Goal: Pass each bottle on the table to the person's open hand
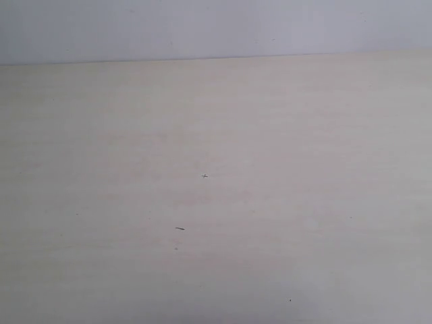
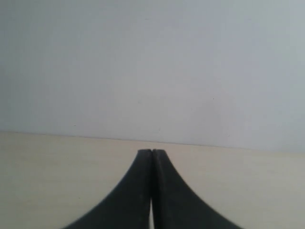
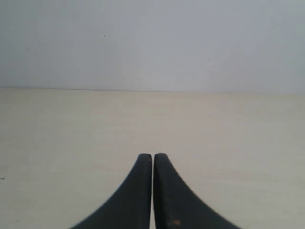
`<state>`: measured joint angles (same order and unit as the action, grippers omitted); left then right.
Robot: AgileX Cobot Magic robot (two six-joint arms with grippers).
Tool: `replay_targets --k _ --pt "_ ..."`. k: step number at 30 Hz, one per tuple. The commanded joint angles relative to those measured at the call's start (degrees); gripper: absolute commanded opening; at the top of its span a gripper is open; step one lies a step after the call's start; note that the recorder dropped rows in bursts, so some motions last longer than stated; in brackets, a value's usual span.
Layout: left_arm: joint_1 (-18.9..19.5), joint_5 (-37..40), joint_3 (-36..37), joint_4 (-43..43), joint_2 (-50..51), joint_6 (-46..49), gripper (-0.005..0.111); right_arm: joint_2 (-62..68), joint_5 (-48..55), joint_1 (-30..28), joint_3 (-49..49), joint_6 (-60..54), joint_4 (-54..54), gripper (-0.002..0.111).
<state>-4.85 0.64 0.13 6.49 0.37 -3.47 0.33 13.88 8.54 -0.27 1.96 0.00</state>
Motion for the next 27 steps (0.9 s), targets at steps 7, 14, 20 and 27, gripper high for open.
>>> replay_targets --k 7,14,20,27 --pt "0.2 0.6 -0.1 -3.8 -0.4 0.6 0.000 -0.3 -0.3 -0.3 0.3 -0.4 0.0 0.002" --pt "0.2 1.4 -0.1 -21.7 -0.4 -13.1 0.000 -0.3 -0.3 -0.3 0.3 -0.4 0.0 0.002" --pt "0.9 2.3 -0.1 -20.3 -0.4 -12.8 0.000 -0.3 -0.3 -0.3 0.3 -0.4 0.0 0.002" --pt "1.4 2.9 -0.1 -20.7 -0.4 -12.8 0.000 -0.3 -0.3 -0.3 0.3 -0.4 0.0 0.002"
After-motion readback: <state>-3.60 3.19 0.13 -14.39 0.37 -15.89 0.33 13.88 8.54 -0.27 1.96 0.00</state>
